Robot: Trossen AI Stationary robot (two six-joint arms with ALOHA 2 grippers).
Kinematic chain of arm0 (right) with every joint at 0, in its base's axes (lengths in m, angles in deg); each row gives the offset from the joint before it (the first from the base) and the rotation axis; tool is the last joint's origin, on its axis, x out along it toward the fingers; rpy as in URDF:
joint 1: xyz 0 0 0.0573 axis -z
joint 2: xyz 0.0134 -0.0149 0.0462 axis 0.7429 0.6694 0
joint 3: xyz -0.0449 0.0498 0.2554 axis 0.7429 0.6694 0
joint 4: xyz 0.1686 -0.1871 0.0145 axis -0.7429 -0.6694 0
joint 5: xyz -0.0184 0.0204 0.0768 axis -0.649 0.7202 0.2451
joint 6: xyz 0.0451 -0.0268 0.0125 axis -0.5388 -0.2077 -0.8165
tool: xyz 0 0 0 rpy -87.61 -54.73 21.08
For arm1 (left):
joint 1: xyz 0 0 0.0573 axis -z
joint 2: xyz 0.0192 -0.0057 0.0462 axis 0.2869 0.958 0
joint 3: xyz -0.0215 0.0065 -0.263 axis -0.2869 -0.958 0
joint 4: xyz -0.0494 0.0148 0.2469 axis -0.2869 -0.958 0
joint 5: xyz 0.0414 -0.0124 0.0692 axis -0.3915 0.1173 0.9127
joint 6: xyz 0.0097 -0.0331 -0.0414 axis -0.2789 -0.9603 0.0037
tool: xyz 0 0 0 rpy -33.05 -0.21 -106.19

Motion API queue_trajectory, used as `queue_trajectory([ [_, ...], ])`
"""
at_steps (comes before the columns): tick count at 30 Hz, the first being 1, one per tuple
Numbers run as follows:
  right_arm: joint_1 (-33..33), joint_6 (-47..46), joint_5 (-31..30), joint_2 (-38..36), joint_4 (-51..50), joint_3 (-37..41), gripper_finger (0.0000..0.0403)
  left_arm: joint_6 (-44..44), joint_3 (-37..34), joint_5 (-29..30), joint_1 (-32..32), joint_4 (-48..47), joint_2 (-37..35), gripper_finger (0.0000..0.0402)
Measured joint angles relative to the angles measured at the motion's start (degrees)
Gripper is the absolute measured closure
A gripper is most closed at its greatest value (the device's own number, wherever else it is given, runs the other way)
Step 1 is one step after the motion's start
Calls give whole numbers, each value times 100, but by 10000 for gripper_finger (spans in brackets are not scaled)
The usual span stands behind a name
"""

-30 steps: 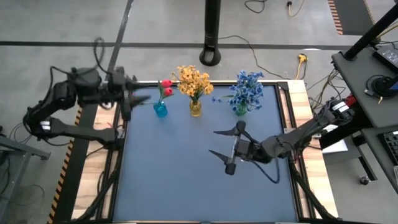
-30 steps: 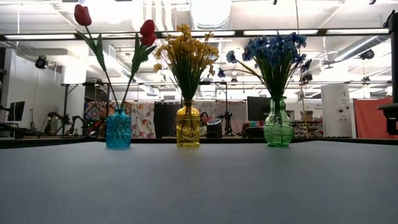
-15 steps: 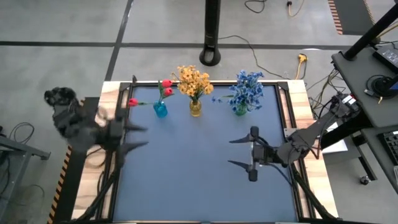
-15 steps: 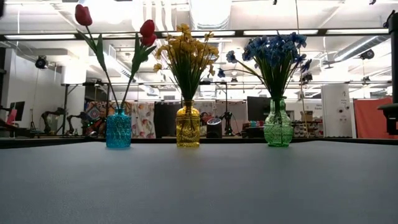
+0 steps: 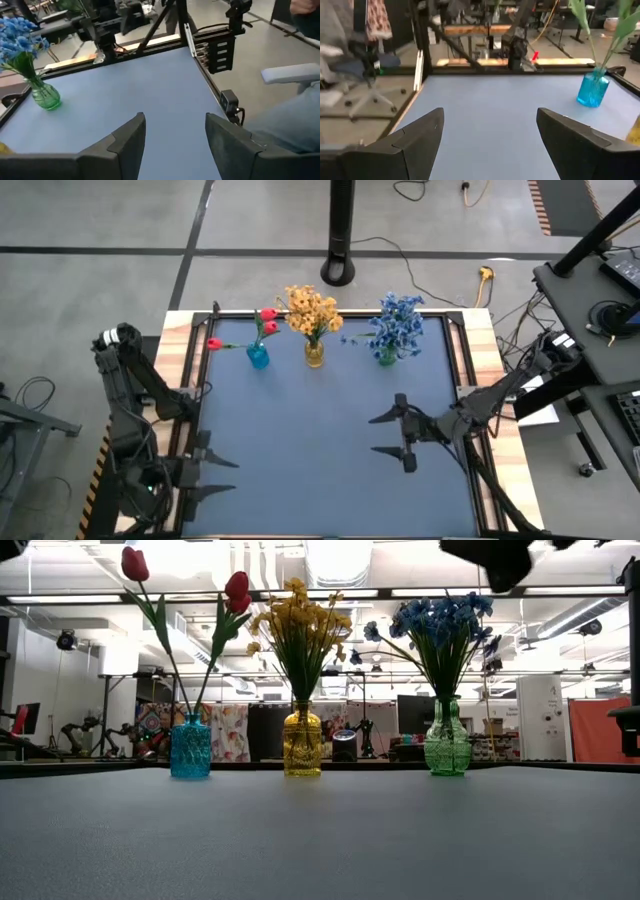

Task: Sort flowers into vase by color
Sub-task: Return to Home Position

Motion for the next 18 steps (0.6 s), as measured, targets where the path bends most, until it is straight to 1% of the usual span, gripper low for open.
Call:
queue_trajectory([
  [3,319,37,329,-2,341,122,99,53,2,41,-80,15,99,229],
  [6,530,269,373,-22,352,210,106,4,-56,39,-390,66,167,256],
  [7,584,355,382,-35,358,225,107,-28,-122,-20,-503,61,184,267],
  [9,680,539,481,-62,386,255,110,-32,-274,-367,-737,41,193,293],
  [11,789,763,804,-89,440,301,113,103,-454,-611,-965,82,136,322],
  [13,933,915,1142,-117,687,338,114,474,-672,-721,-1212,257,-32,354],
  [15,1120,1093,1335,-182,802,341,115,1077,-866,-1064,-1500,558,-304,385],
  [16,1229,1213,1408,-220,802,351,115,1437,-979,-1313,-1642,675,-499,393],
  [18,1465,1360,1475,-304,774,415,115,2127,-1236,-1823,-1925,772,-976,393],
])
